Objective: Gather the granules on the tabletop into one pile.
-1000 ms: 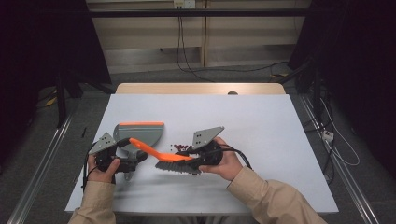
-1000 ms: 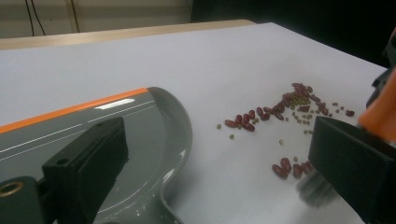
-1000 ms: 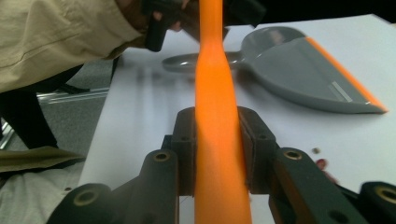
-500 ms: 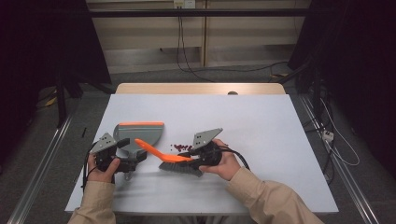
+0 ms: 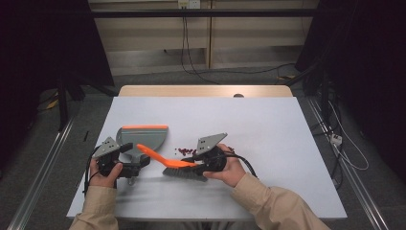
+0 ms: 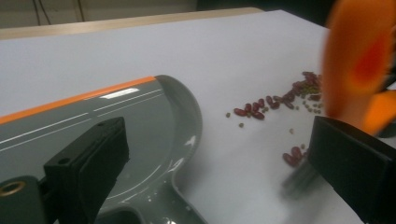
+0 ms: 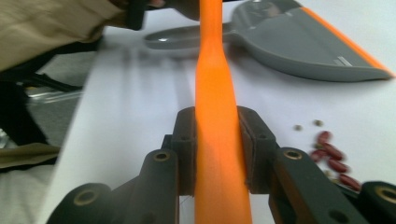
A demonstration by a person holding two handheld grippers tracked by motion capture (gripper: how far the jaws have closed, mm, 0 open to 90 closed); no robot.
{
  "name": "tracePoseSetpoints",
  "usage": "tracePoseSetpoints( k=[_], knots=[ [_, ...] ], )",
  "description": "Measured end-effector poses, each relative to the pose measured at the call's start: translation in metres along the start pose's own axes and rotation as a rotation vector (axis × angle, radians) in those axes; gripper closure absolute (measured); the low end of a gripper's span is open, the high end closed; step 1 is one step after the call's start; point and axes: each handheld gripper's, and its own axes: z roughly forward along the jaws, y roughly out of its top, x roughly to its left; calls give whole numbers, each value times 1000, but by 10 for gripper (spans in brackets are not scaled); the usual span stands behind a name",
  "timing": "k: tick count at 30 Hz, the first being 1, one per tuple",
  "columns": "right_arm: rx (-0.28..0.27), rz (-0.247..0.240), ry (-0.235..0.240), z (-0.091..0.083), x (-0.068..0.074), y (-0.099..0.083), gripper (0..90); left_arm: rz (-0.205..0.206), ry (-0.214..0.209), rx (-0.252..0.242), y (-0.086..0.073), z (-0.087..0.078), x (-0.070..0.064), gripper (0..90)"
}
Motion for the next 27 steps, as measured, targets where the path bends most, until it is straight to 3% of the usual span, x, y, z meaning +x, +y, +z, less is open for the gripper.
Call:
tracePoseSetpoints(
  k=[5, 14, 20, 24, 27],
  knots=[
    [-5, 37, -29, -3, -13, -3, 715, 1, 3, -6, 0, -1, 1, 48],
    [33, 22, -76, -2, -28, 3, 714, 7, -5, -13, 0, -1, -1, 48],
    [15, 53, -84, -8, -34, 5, 714, 15, -24, -3, -1, -1, -2, 48],
    [-15, 78, -32, -10, -22, 11, 714, 28, -46, 4, -3, -4, -2, 48],
    [9, 88, 12, -1, -12, 11, 714, 24, -47, 5, -4, -5, -2, 48]
  ],
)
